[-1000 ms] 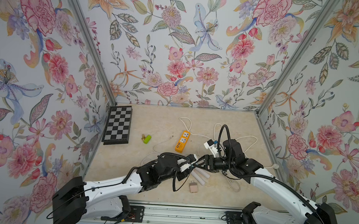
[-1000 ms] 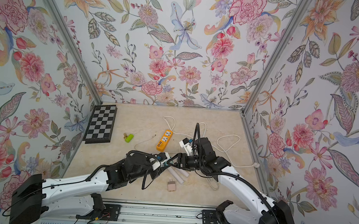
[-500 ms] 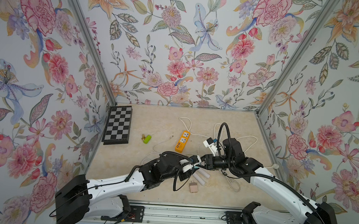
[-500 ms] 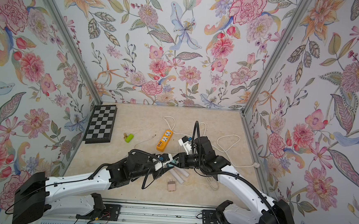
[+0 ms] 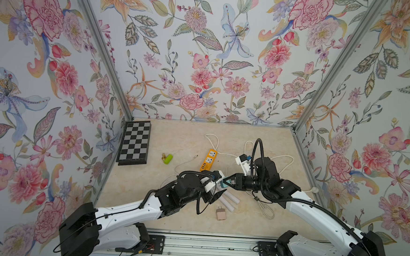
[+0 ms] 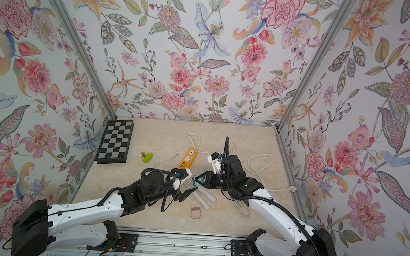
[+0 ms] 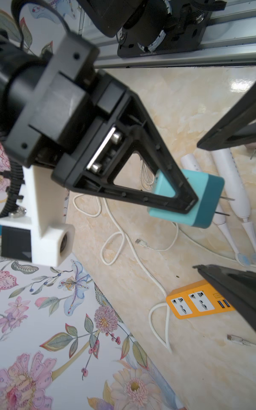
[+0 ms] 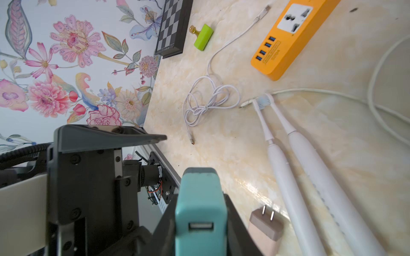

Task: Charge the electric toothbrush
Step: Move the socket to the center of the board.

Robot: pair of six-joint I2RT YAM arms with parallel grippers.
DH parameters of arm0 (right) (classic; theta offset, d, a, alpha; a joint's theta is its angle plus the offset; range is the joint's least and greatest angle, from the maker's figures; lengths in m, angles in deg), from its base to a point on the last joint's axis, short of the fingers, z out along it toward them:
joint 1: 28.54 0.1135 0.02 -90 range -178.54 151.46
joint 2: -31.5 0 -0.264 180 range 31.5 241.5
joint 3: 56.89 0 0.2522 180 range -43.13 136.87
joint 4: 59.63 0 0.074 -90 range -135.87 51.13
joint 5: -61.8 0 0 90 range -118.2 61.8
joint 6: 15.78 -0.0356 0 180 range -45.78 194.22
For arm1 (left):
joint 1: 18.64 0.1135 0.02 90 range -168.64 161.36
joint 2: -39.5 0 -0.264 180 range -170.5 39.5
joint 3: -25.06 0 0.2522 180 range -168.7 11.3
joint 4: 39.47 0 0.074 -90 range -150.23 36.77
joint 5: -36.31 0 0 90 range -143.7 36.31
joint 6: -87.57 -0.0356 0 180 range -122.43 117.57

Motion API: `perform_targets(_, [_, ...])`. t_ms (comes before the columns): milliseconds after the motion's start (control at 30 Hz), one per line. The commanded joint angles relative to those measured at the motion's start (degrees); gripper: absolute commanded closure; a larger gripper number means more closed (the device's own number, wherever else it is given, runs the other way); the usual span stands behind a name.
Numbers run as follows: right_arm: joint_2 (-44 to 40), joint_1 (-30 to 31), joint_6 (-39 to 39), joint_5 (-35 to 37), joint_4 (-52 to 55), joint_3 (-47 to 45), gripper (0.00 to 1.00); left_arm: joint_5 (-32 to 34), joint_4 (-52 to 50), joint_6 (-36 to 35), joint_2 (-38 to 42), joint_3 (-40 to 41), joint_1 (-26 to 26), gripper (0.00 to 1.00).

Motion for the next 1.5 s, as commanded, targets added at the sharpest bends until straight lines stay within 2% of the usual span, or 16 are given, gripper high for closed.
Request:
perform_targets(0, [3.1,0.2,-2.6,14.5,2.6,4.5,0.83,6.8,3.1,7.9,2.5,2.5,3.2,0.14])
perform_targets(100, [8.1,1.2,-3.7,23.3,4.0,8.8,0.83,10.6,0.2,14.5,0.7,1.3,7.1,0.11])
perform_targets(267, [17.4,3.6,-5.2,32.8,5.7,15.8,0.84,7.0,-1.2,22.4,-8.0,-3.0,14.7,0.1])
perform_targets(433, [24.3,3.7,-5.4,36.9,6.8,20.9,0.84,5.3,-0.3,25.9,-19.1,-8.3,19.5,0.1])
perform_targets(600, [28.8,3.1,-5.3,38.1,7.5,23.8,0.84,-1.2,5.1,30.5,-30.4,-11.5,24.9,0.11])
perform_targets(800, [31.1,1.9,-4.5,38.0,7.8,24.8,0.85,-5.7,5.9,30.7,-39.0,-16.6,25.3,0.12])
perform_targets(1100, [32.2,-3.3,-2.4,38.8,9.2,25.9,0.89,-15.7,14.2,35.9,-43.2,-16.1,24.4,0.21])
perform_targets(1267, [34.5,-4.3,-0.7,39.0,11.1,29.1,0.9,-16.9,16.1,37.8,-45.4,-18.2,20.1,0.24])
perform_targets(1467, [38.7,-4.2,0.7,38.1,12.4,32.4,0.91,-12.6,14.2,38.8,-44.8,-20.2,16.0,0.24])
